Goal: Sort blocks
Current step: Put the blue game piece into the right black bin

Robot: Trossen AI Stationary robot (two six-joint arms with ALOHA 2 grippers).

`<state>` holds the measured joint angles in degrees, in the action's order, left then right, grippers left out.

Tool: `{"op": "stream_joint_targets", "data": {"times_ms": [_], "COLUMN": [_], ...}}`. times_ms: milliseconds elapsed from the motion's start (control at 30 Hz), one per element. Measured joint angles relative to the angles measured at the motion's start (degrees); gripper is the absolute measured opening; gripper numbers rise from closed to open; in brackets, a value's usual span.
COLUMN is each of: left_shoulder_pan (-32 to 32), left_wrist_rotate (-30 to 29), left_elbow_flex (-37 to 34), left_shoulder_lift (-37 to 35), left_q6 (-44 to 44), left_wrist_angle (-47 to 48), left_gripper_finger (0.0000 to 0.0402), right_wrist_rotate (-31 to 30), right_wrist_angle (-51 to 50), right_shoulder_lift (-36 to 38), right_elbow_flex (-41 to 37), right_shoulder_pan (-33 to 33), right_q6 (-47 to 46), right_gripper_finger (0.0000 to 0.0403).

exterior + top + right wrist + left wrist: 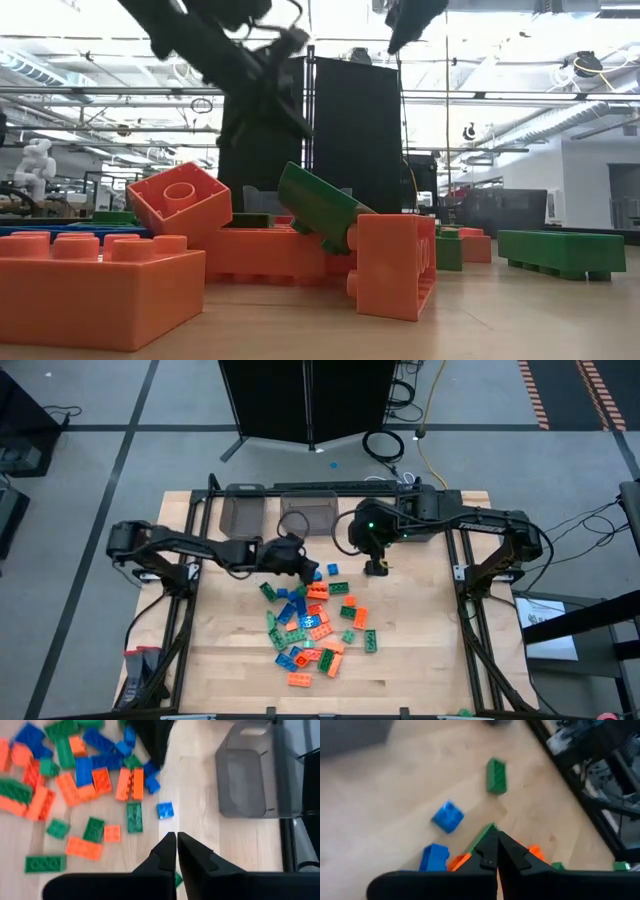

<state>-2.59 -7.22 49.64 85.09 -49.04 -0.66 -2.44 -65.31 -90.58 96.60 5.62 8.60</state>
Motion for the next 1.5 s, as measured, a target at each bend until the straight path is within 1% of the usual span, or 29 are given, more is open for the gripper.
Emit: {"op": "stream_joint_targets", "data": {"times_ms": [100,200,300,433,567,633,700,867,933,1033,1200,1333,1500], "left_shoulder_pan": [0.0,0.2,0.8,1.8,3.3,3.9,4.5,5.1,5.2,5.1,5.1,5.1,5.1], "left_wrist_rotate": [-1.5,-3.4,-6.3,-8.0,-11.2,-12.9,-14.1,-14.5,-14.4,-13.9,-13.2,-13.0,-12.8], "left_elbow_flex": [1.4,1.8,1.8,1.9,1.9,1.8,1.8,1.8,1.8,1.8,1.8,1.8,1.8], "left_shoulder_lift": [-6.0,-12.7,-19.8,-28.5,-34.9,-37.0,-38.4,-39.6,-39.6,-39.4,-39.4,-39.4,-39.4], "left_q6": [3.0,6.0,6.7,9.4,9.6,10.7,11.0,15.4,16.6,17.1,18.4,18.3,18.3], "left_wrist_angle": [6.6,12.5,16.3,20.1,23.4,24.6,26.3,27.7,28.0,28.9,29.8,31.1,32.1], "left_gripper_finger": [0.0,0.0,0.0,0.0,0.0001,0.0008,0.0021,0.0062,0.008,0.0107,0.0144,0.0158,0.016], "right_wrist_rotate": [1.0,1.1,1.2,0.9,-0.6,-1.7,-2.0,-1.9,-1.9,-2.0,-2.0,-2.4,-2.1], "right_wrist_angle": [3.1,11.1,18.6,29.2,37.5,39.3,38.9,45.7,45.6,45.6,44.6,42.5,40.1], "right_shoulder_lift": [0.0,-0.1,-0.2,-0.1,-0.4,-1.7,-4.1,-9.6,-12.0,-14.8,-18.5,-19.4,-20.9], "right_elbow_flex": [-4.4,-11.1,-16.8,-23.0,-28.1,-29.8,-30.3,-29.7,-28.9,-27.3,-25.8,-25.2,-25.3], "right_shoulder_pan": [0.0,0.0,0.4,0.9,0.8,0.8,0.8,0.7,1.0,1.7,3.1,4.2,4.9], "right_q6": [0.5,-1.5,-6.8,-16.6,-22.9,-25.3,-27.0,-30.4,-32.1,-33.5,-35.1,-37.3,-38.2], "right_gripper_finger": [0.003,0.0056,0.0093,0.0148,0.0192,0.0208,0.0222,0.0251,0.0259,0.0266,0.0267,0.0268,0.0268]}}
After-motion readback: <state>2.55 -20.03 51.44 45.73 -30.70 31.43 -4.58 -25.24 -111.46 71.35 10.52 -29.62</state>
